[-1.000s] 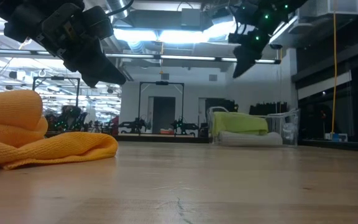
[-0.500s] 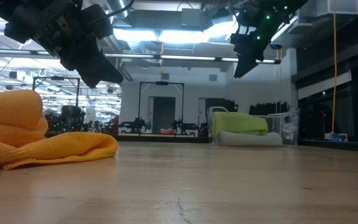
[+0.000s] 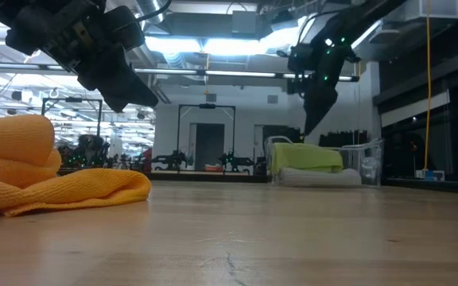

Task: Fold microfiber towels
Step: Put the folded green microfiber into the transparent bin

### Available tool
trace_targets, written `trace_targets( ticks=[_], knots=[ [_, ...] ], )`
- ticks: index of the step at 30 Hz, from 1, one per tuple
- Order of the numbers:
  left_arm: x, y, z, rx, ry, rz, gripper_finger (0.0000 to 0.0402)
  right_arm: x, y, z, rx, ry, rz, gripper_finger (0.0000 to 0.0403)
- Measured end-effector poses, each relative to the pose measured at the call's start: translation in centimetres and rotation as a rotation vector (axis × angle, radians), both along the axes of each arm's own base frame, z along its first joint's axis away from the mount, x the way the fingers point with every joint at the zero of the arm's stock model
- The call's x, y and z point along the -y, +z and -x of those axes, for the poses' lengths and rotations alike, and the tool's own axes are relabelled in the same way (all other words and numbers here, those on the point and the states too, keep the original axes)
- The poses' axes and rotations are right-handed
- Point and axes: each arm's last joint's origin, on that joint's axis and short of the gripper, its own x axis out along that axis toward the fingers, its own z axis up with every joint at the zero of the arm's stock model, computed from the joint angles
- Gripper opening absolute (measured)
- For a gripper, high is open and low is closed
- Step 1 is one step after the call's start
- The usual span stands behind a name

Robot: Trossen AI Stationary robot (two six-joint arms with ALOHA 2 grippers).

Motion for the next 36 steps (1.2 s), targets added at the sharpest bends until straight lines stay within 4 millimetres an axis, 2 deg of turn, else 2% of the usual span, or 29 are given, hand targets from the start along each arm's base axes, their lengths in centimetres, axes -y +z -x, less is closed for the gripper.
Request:
trace_targets(
  ticks=[4, 9, 18, 26, 36],
  knots=[
    [0.0, 0.0, 0.0, 0.000, 0.000, 0.000, 0.0009, 0.4, -1.4, -0.4, -0.046, 0.045, -0.024, 0.0166],
    [0.0, 0.0, 0.0, 0.000, 0.000, -0.001, 0.0009, 0.8, -1.9, -0.8, -0.067, 0.037, 0.032, 0.0166],
    [0.0, 0.0, 0.0, 0.000, 0.000, 0.000, 0.0009, 0.5, -2.7, -1.3, -0.066, 0.087, -0.025, 0.0166],
    [0.0, 0.0, 0.0, 0.000, 0.000, 0.000, 0.0009, 1.0, -4.2, -2.2, -0.060, 0.081, -0.022, 0.0166],
    [0.0, 0.0, 0.0, 0.000, 0.000, 0.000, 0.0009, 1.1, -5.0, -2.5, -0.070, 0.069, -0.040, 0.0166]
  ],
)
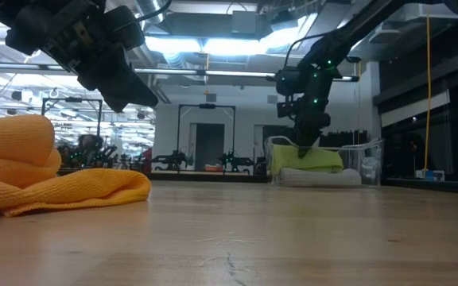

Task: Fold microfiber towels
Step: Put the folded green microfiber into the transparent bin

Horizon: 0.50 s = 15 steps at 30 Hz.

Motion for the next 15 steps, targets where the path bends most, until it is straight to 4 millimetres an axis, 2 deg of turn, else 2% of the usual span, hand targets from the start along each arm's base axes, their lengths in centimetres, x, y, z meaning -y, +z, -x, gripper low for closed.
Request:
trace_targets(
  ticks=[5, 8, 12, 15],
  knots=[
    [0.00, 0.00, 0.00, 0.000, 0.000, 0.000, 0.0009, -0.04, -0.11, -0.12, -0.032, -0.015, 0.036, 0.0146],
    [0.00, 0.00, 0.00, 0.000, 0.000, 0.000, 0.0009, 0.00, -0.11, -0.07, -0.072, -0.031, 0.080, 0.0106],
    [0.00, 0.00, 0.00, 0.000, 0.000, 0.000, 0.0009, 0.02, -0.11, -0.06, -0.077, -0.032, 0.086, 0.0033],
    [0.00, 0.00, 0.00, 0.000, 0.000, 0.000, 0.0009, 0.02, -0.11, -0.05, -0.078, -0.031, 0.086, 0.0014]
  ],
)
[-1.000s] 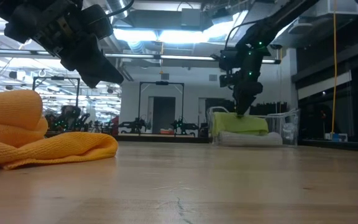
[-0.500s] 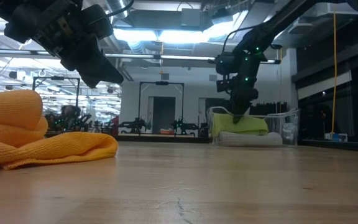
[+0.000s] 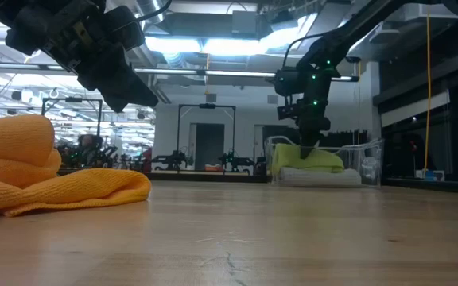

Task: Fold microfiber towels
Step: Put the folded green microfiber into the transparent bin

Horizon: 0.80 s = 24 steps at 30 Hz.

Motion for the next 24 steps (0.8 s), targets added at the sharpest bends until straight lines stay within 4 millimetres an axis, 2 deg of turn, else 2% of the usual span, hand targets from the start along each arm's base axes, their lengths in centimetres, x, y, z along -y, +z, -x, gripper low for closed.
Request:
trace_targets(
  ticks=[3, 6, 12, 19, 21, 24],
  knots=[
    [0.0, 0.0, 0.0, 0.000, 0.000, 0.000, 0.0009, 0.0, 0.2, 0.0, -0.003, 0.001, -0.002, 0.0016],
    [0.0, 0.0, 0.0, 0.000, 0.000, 0.000, 0.0009, 0.3, 1.4, -0.3, 0.001, -0.001, 0.014, 0.0012],
    [0.0, 0.0, 0.0, 0.000, 0.000, 0.000, 0.0009, 0.5, 6.0, -0.7, -0.016, -0.003, 0.031, 0.0012],
    [0.0, 0.0, 0.0, 0.000, 0.000, 0.000, 0.0009, -0.3, 11.2, 0.5, -0.059, 0.004, -0.069, 0.0012],
    [0.0, 0.0, 0.0, 0.000, 0.000, 0.000, 0.0009, -0.4, 11.8, 0.8, -0.053, 0.005, -0.110, 0.0012],
    [0.0, 0.0, 0.0, 0.000, 0.000, 0.000, 0.0009, -0.7, 11.5, 1.2, -0.066, 0.007, -0.164, 0.0012]
  ],
)
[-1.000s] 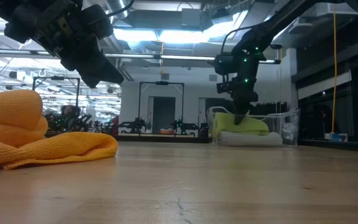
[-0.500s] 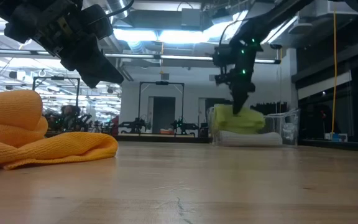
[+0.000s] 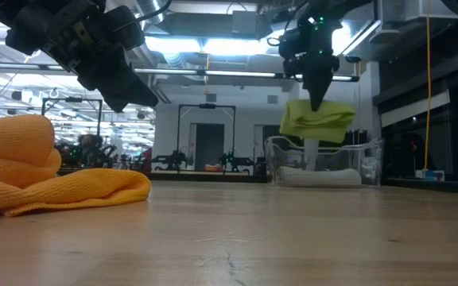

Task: Fold microfiber towels
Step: Put the folded green microfiber into the transparent bin

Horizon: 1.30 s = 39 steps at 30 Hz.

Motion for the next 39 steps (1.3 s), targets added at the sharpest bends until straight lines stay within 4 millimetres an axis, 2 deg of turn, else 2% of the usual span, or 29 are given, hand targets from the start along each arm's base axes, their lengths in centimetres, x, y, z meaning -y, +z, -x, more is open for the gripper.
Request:
trace_targets(
  ticks=[3, 7, 14, 21, 26, 30, 33, 39],
  knots=[
    [0.0, 0.0, 0.0, 0.000, 0.001, 0.000, 0.0009, 0.0, -1.2, 0.1, -0.040, -0.007, -0.002, 0.0012],
    [0.0, 0.0, 0.0, 0.000, 0.000, 0.000, 0.0009, 0.5, -3.3, 0.0, -0.115, -0.021, 0.097, 0.0012],
    [0.0, 0.0, 0.0, 0.000, 0.000, 0.000, 0.0009, 0.3, -6.7, -0.5, -0.131, 0.009, 0.141, 0.0012],
    [0.0, 0.0, 0.0, 0.000, 0.000, 0.000, 0.0009, -0.1, -9.2, -1.4, -0.253, 0.068, 0.391, 0.0012],
    [0.0, 0.0, 0.0, 0.000, 0.000, 0.000, 0.0009, -0.8, -10.2, -2.5, -0.234, 0.107, 0.480, 0.0012],
    [0.0, 0.0, 0.0, 0.000, 0.000, 0.000, 0.0009, -1.5, -10.6, -2.9, -0.203, 0.148, 0.441, 0.0014],
    [0.0, 0.0, 0.0, 0.000, 0.000, 0.000, 0.0009, -1.8, -10.7, -2.9, -0.206, 0.159, 0.421, 0.0031],
    [0.0, 0.0, 0.0, 0.000, 0.000, 0.000, 0.0009, -2.3, -10.9, -2.8, -0.136, 0.168, 0.291, 0.0050]
  ],
)
